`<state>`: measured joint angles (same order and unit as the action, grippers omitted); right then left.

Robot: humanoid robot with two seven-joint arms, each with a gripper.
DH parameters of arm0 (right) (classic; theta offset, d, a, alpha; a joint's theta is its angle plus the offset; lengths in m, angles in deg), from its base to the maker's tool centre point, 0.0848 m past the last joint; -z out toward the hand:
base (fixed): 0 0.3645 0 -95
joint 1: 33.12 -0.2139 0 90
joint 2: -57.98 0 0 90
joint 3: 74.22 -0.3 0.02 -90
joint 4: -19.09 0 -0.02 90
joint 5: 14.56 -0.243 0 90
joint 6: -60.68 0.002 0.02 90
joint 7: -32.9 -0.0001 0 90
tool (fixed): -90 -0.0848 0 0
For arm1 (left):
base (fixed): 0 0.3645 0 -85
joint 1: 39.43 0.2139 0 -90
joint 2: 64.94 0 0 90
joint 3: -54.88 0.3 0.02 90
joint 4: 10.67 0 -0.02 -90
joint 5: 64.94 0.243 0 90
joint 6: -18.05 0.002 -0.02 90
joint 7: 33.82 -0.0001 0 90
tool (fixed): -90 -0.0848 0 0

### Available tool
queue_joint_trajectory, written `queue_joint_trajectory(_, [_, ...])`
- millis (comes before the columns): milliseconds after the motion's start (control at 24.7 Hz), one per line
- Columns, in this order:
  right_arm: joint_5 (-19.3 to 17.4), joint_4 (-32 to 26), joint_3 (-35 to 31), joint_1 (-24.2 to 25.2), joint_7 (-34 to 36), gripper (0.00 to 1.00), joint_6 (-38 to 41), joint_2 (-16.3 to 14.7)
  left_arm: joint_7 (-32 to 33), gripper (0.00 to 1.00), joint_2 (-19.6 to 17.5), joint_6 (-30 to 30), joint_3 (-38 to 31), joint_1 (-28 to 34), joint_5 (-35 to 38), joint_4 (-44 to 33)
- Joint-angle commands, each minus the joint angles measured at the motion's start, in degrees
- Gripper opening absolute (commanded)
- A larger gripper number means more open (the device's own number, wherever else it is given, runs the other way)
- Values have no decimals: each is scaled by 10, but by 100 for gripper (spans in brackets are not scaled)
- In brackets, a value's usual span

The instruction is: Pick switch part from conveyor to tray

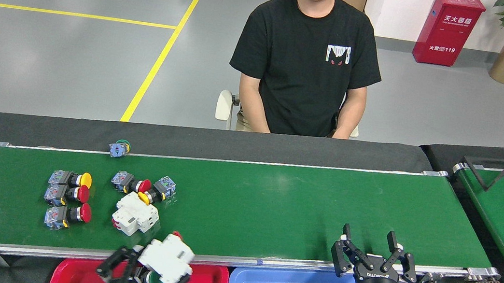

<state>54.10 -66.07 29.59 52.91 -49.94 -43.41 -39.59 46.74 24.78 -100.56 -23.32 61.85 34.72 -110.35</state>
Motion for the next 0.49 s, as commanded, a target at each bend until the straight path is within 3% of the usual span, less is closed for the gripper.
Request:
queue_joint_trajectory(0, [0, -12, -12, -10, 0, 99, -1, -9, 1, 21, 17, 1, 24, 0, 24, -12])
queue_joint_trajectory(81, [0, -22, -19, -7, 0, 99, 1, -24, 10, 35, 25, 9, 69, 3, 41, -12])
queue_joint_trajectory(122, [-1, -29, -19, -3, -2, 99, 2, -33, 22, 47, 26, 19, 89, 5, 42, -12])
queue_joint_trajectory(203, [-3, -47, -19, 10, -20, 99, 17, -50, 43, 93, 32, 68, 120, 6, 42, -12])
queue_joint_trajectory(243, [-7, -54, -22, 16, -27, 99, 29, -52, 43, 100, 33, 89, 132, 6, 42, -11])
queue_joint_trajectory(446, [-23, -113, -80, 80, -40, 99, 129, -52, 43, 100, 32, 124, 169, 8, 39, -11])
